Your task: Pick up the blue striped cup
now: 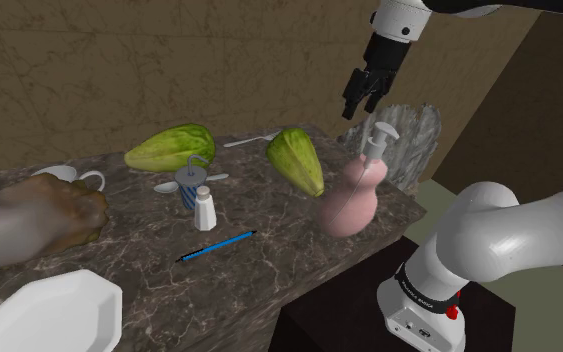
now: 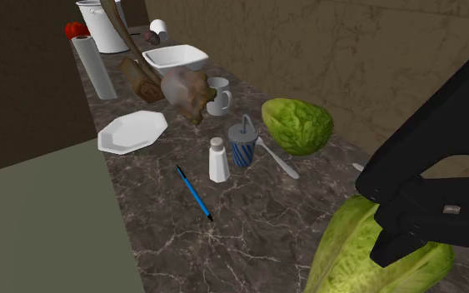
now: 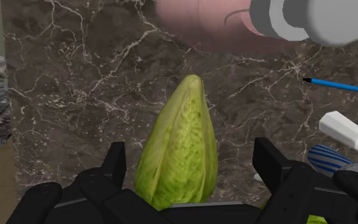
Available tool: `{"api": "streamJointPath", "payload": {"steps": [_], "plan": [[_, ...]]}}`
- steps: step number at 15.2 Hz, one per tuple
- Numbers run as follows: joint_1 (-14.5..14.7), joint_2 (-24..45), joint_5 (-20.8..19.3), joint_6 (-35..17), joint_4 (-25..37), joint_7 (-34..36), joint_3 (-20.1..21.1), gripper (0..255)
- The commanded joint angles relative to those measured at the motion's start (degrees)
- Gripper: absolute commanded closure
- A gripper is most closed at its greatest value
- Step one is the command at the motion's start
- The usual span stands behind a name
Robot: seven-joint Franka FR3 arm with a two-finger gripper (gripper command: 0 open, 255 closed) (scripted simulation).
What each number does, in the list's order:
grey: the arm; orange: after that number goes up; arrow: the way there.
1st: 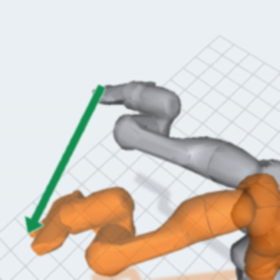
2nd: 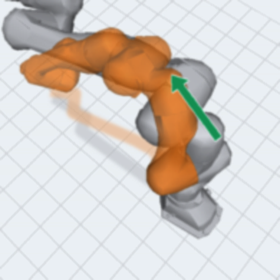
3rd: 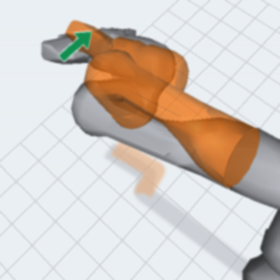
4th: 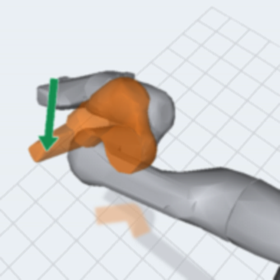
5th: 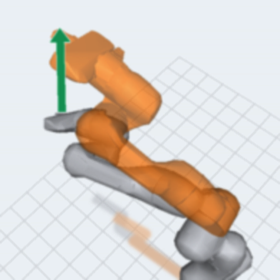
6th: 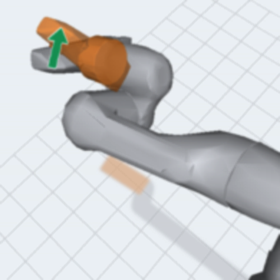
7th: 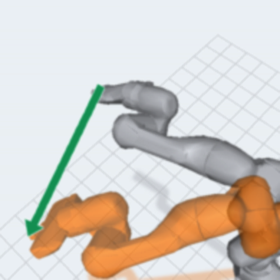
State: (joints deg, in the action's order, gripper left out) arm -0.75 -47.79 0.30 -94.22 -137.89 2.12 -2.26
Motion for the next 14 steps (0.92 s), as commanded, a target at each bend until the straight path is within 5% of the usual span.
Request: {"api": "streamJointPath", "payload": {"steps": [1, 14], "plan": [[0.0, 0.0, 0.0, 0.0, 0.0, 0.0, 0.0, 0], [3.57, 15.19, 4.71, -17.51, 0.89, 15.94, 15.56, 0]]}}
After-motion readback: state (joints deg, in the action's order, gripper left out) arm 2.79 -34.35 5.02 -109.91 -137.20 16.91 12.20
